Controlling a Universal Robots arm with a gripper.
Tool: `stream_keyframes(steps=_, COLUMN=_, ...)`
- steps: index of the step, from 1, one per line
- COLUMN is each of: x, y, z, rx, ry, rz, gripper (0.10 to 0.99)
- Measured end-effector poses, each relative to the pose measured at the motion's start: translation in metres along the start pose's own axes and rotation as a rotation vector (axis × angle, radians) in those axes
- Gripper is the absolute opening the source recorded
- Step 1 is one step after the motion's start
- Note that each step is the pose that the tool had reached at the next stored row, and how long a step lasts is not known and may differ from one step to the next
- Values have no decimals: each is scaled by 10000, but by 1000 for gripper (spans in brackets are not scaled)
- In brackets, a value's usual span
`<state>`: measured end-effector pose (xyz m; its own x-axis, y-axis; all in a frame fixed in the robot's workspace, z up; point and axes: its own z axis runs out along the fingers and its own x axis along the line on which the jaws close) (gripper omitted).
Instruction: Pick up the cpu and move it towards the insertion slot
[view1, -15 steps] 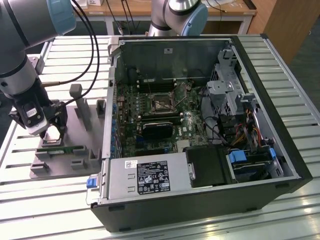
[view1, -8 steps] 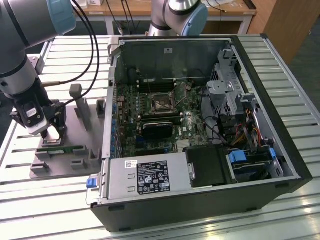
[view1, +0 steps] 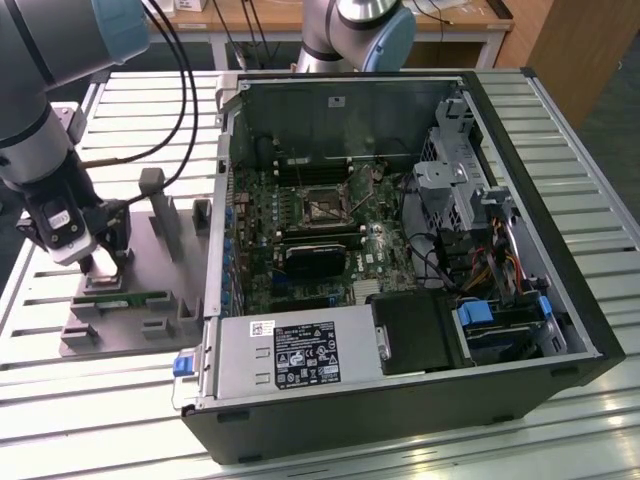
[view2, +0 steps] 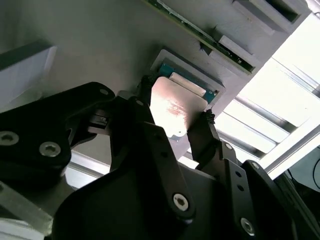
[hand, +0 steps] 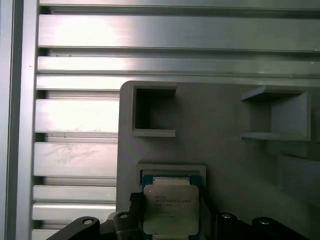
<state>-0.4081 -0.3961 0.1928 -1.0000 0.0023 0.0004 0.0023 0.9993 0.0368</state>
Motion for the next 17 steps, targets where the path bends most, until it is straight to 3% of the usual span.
stream_keyframes(steps=5, x=0, y=5, z=-130, rx=0, ry=-2, rz=-1, gripper=537)
stream_keyframes(steps=17, x=0, y=21, z=-561, rx=0, ry=-49, rz=-2, gripper=537)
